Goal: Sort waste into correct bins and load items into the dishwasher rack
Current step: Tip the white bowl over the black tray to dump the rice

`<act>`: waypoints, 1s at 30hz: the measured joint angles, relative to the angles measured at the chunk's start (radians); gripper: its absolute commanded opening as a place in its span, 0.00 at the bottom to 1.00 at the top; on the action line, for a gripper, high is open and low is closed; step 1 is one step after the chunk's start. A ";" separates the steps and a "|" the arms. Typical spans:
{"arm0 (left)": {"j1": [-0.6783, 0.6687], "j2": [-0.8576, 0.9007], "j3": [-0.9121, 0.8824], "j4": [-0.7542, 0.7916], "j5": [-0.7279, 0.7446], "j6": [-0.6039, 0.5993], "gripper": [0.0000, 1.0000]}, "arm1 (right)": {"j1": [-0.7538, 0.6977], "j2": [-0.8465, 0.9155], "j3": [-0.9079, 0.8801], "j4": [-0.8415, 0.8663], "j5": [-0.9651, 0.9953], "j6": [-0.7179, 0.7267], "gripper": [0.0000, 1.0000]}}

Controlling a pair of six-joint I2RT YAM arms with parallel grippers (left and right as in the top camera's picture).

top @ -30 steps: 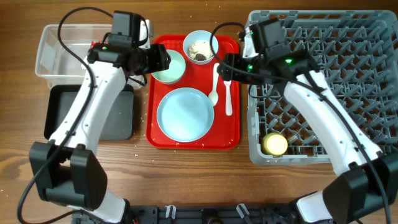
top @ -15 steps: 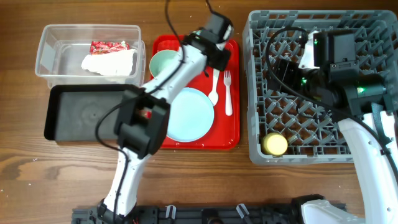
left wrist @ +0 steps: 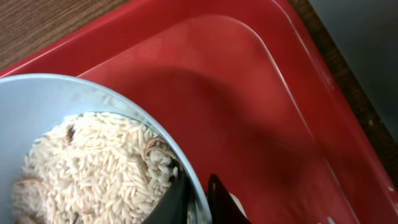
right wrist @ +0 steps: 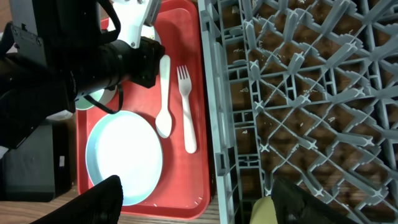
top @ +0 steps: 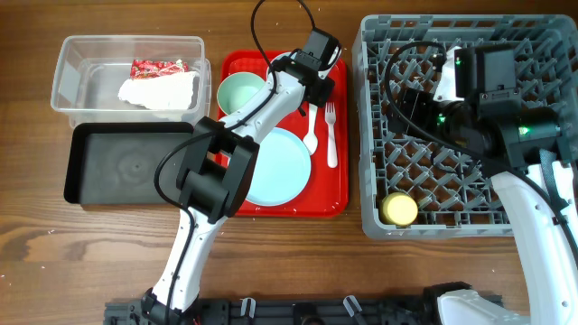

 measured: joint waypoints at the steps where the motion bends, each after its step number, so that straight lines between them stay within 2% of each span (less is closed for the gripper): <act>1: 0.000 0.000 0.000 0.000 -0.003 0.001 0.04 | 0.000 0.000 0.000 0.000 0.000 -0.003 0.78; 7: -0.009 -0.008 0.005 -0.005 -0.019 -0.002 0.04 | 0.000 0.000 0.000 -0.001 0.015 -0.014 0.78; 10: -0.014 -0.076 0.004 -0.065 -0.002 -0.071 0.04 | 0.000 0.000 0.000 -0.001 0.018 -0.022 0.79; 15: 0.041 -0.317 0.007 -0.352 0.006 -0.269 0.04 | 0.000 0.000 0.000 0.005 0.023 -0.029 0.79; 17: 0.110 -0.386 0.009 -0.490 0.030 -0.320 0.04 | 0.000 0.000 0.000 0.005 0.023 -0.030 0.79; 20: 0.287 -0.425 0.010 -0.705 0.088 -0.352 0.04 | 0.000 0.000 0.000 0.008 0.023 -0.036 0.79; 22: 0.392 -0.425 0.009 -0.781 0.143 -0.354 0.04 | 0.000 0.000 0.000 0.008 0.024 -0.036 0.79; 25: 0.561 -0.425 -0.022 -0.814 0.253 -0.325 0.04 | 0.000 0.000 0.000 0.007 0.026 -0.037 0.80; 30: 0.689 -0.446 -0.216 -0.761 0.413 -0.238 0.04 | 0.000 0.000 0.000 -0.001 0.026 -0.037 0.80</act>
